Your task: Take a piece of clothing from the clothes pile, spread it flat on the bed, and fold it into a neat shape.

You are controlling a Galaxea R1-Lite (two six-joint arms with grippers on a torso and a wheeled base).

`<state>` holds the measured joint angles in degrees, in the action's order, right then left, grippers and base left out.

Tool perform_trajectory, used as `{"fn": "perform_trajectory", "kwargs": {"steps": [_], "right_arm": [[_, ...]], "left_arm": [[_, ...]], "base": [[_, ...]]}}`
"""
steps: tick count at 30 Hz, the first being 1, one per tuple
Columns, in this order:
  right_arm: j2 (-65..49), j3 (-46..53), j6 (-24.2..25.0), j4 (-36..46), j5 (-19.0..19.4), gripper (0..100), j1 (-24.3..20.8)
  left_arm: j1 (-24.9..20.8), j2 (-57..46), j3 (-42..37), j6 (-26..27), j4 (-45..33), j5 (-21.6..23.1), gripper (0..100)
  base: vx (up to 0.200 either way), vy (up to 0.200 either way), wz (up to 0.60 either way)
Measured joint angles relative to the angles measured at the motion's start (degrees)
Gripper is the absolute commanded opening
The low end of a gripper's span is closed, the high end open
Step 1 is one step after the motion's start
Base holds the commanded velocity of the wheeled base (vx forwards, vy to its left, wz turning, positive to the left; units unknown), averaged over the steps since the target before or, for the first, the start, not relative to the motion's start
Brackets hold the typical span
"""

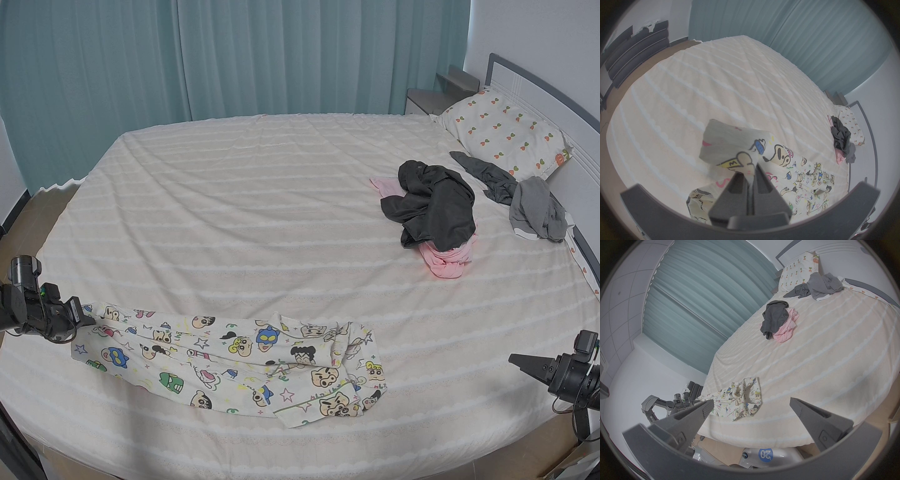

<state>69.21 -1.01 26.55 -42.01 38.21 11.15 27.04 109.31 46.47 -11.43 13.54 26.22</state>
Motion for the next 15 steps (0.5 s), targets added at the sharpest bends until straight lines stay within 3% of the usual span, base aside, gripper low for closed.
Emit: {"fn": "perform_trajectory", "kwargs": {"steps": [4,7,11,15], "right_arm": [[0.0,0.0,0.0,0.0,0.0,100,0.0],[0.0,0.0,0.0,-0.1,0.0,100,0.0],[0.0,0.0,0.0,-0.1,0.0,100,0.0],[0.0,0.0,0.0,-0.1,0.0,100,0.0]], "left_arm": [[0.7,-1.5,1.5,0.0,-3.0,-0.4,0],[-1.7,-3.3,1.7,-0.4,-5.2,-1.8,0],[-9.3,-6.1,1.7,-2.7,-7.4,-6.1,0],[-19.7,-8.5,2.0,-6.7,-8.3,-12.9,0]], "base": [[0.0,0.0,0.0],[0.0,0.0,0.0],[0.0,0.0,0.0],[0.0,0.0,0.0]]}}
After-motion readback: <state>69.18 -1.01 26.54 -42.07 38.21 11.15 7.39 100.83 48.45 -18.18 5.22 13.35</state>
